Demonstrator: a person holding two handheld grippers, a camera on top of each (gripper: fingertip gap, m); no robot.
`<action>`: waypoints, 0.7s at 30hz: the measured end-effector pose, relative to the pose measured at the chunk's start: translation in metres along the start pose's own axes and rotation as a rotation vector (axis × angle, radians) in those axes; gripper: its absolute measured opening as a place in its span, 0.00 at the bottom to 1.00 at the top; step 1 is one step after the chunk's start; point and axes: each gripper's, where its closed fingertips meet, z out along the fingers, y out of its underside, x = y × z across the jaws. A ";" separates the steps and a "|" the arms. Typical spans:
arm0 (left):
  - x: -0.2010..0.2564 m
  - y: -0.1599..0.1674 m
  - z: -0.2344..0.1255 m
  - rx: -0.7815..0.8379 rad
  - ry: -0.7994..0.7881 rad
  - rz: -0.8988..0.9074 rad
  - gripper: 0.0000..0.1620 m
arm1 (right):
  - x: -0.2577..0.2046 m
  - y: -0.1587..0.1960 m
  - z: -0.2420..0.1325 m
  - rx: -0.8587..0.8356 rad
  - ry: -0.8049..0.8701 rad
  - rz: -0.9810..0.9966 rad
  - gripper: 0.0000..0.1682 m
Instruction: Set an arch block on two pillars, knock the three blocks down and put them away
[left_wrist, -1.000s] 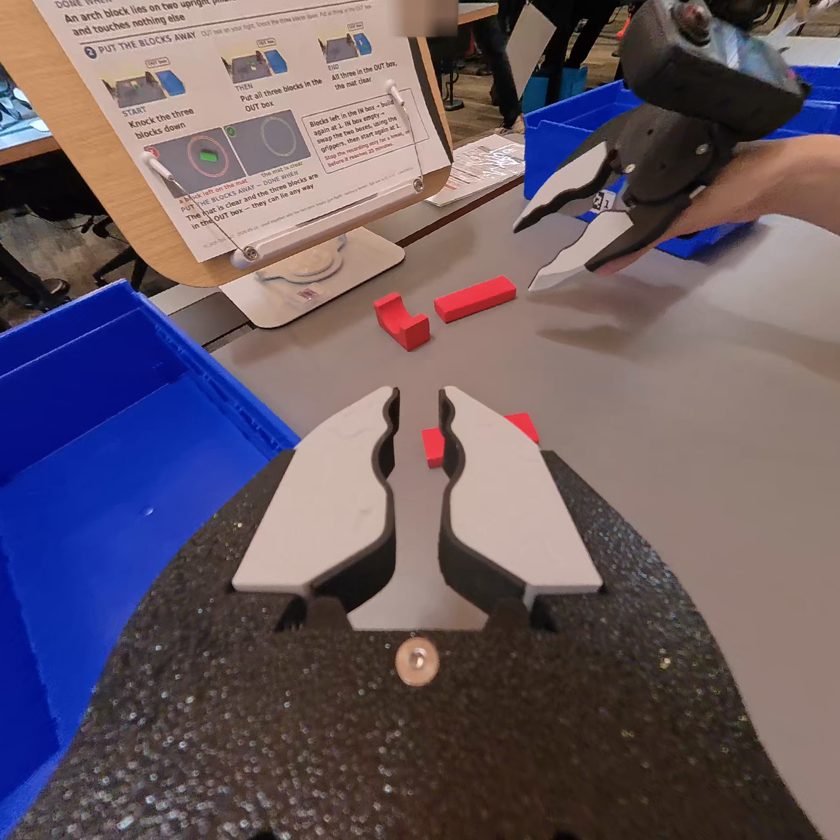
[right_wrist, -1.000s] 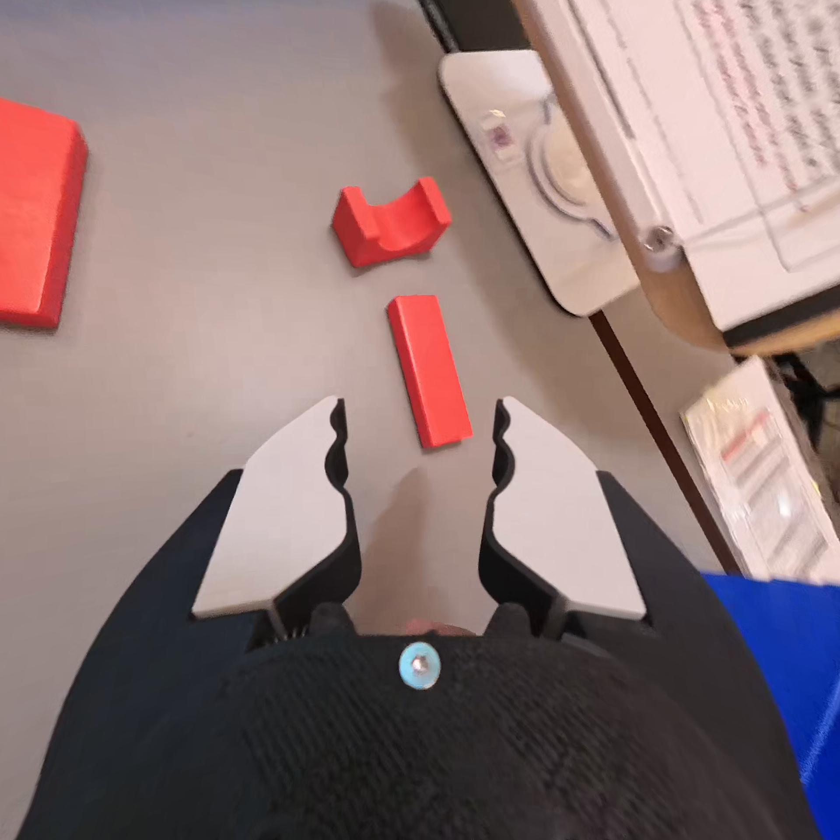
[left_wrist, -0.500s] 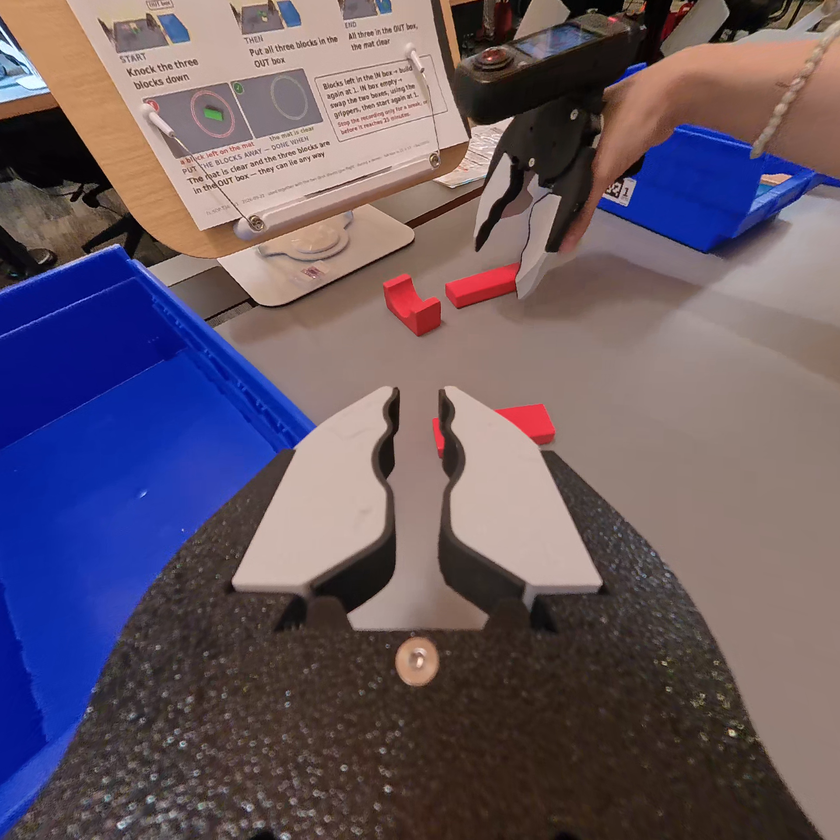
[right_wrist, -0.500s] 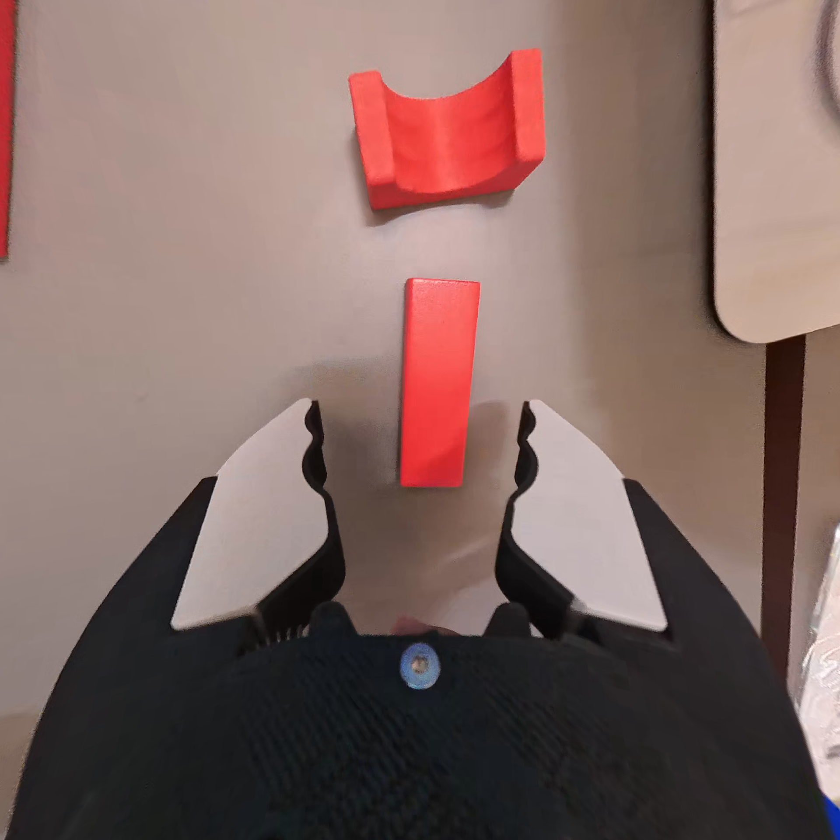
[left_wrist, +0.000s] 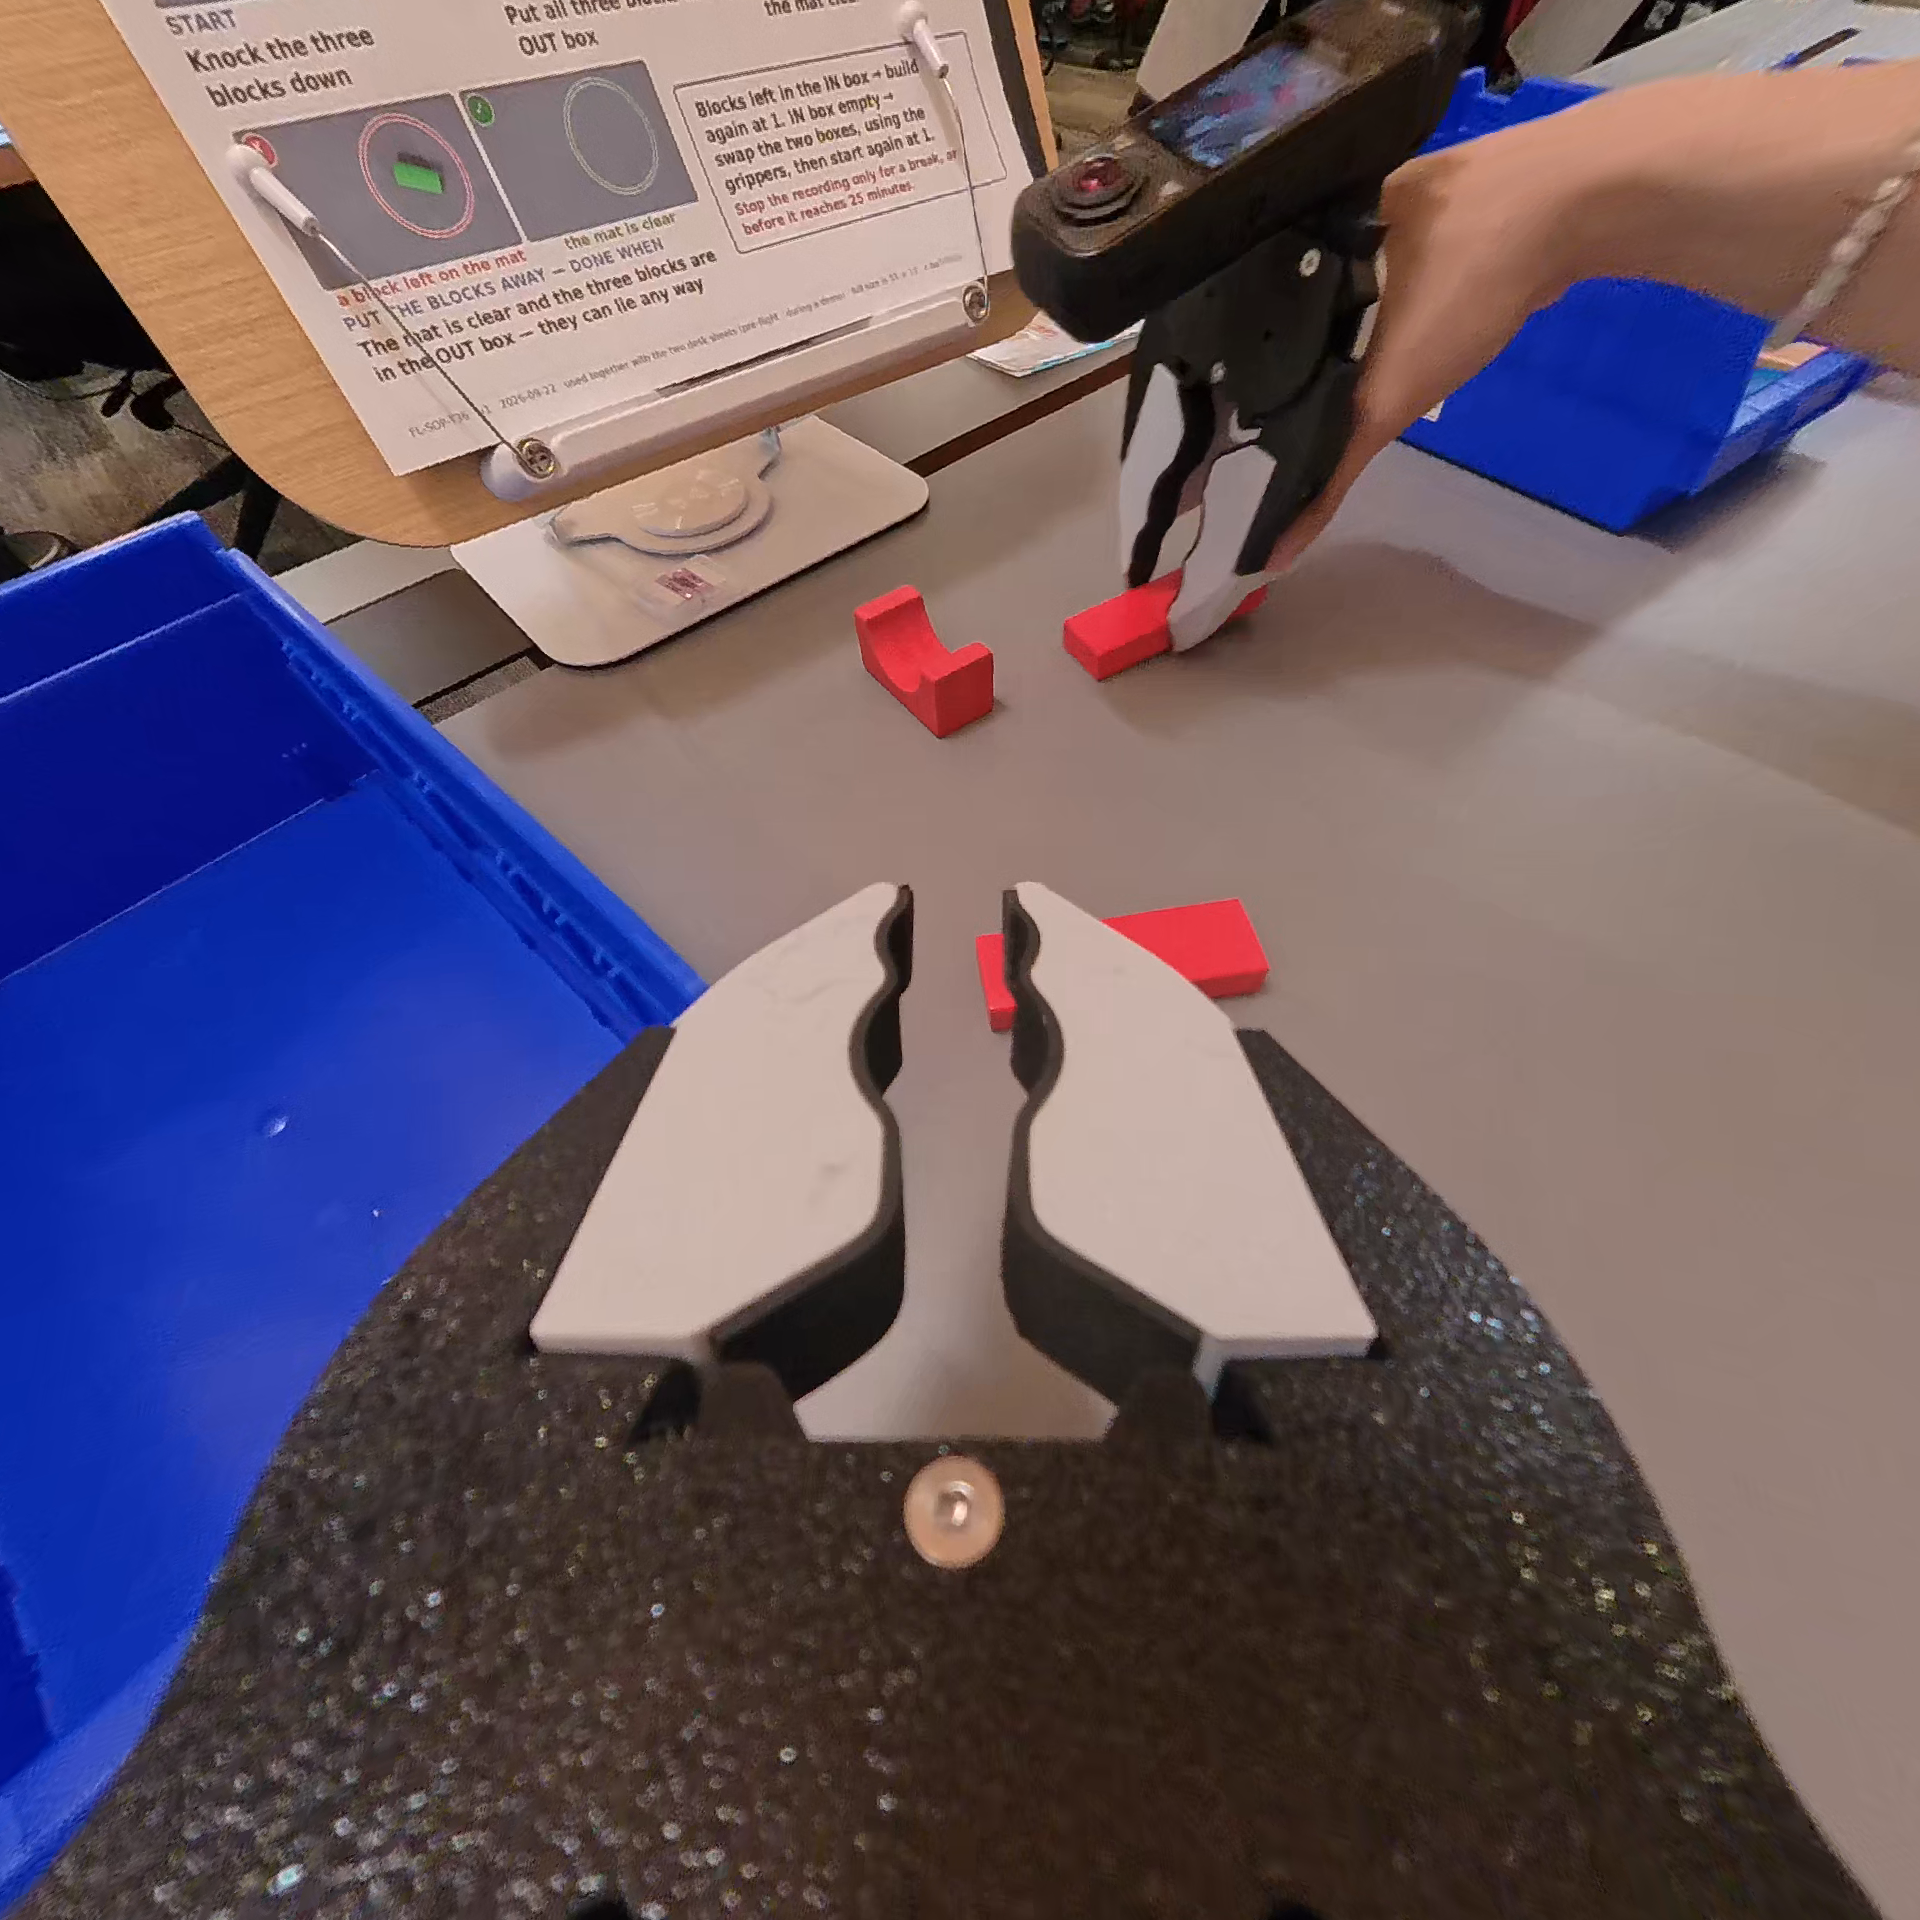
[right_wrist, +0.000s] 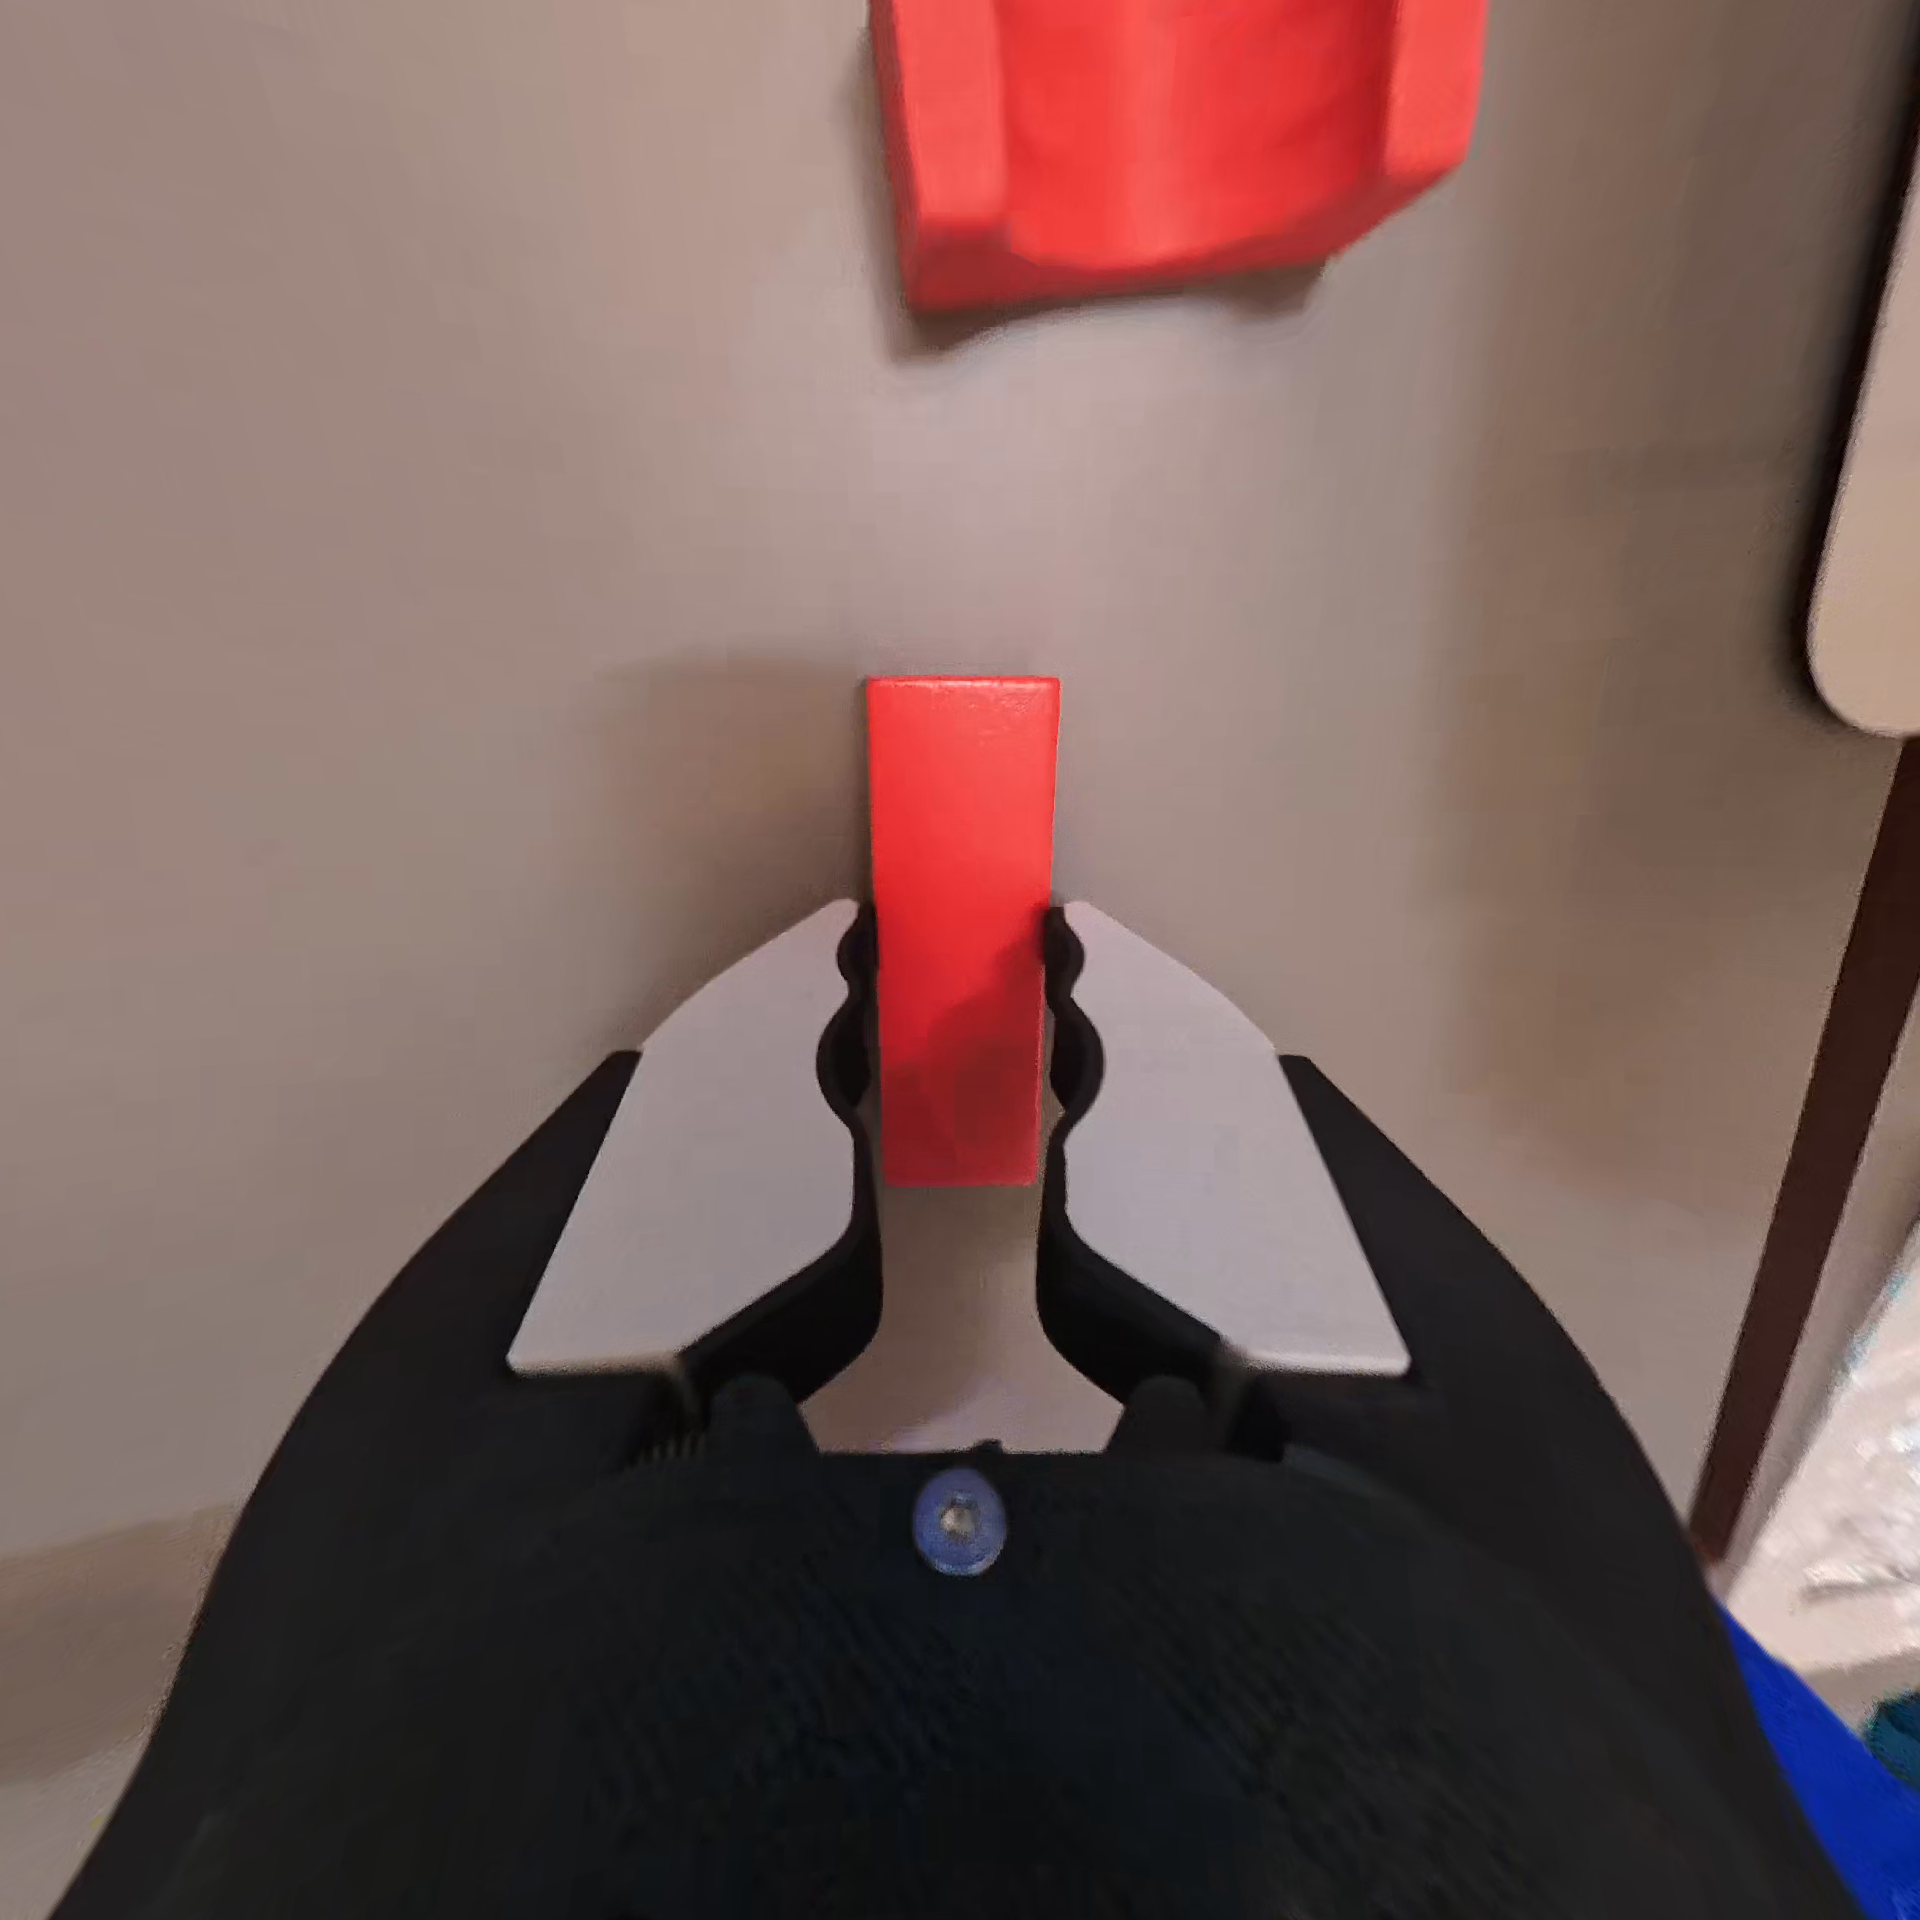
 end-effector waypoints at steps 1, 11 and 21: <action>0.000 0.000 -0.001 -0.001 -0.001 0.002 0.10 | 0.000 0.006 -0.007 -0.015 0.014 -0.006 0.19; -0.004 -0.001 -0.006 0.011 -0.011 -0.011 0.10 | 0.047 0.118 -0.166 0.127 0.214 0.397 0.19; 0.008 -0.002 0.001 -0.015 0.000 0.044 0.10 | 0.061 0.267 -0.129 0.041 0.209 0.939 0.19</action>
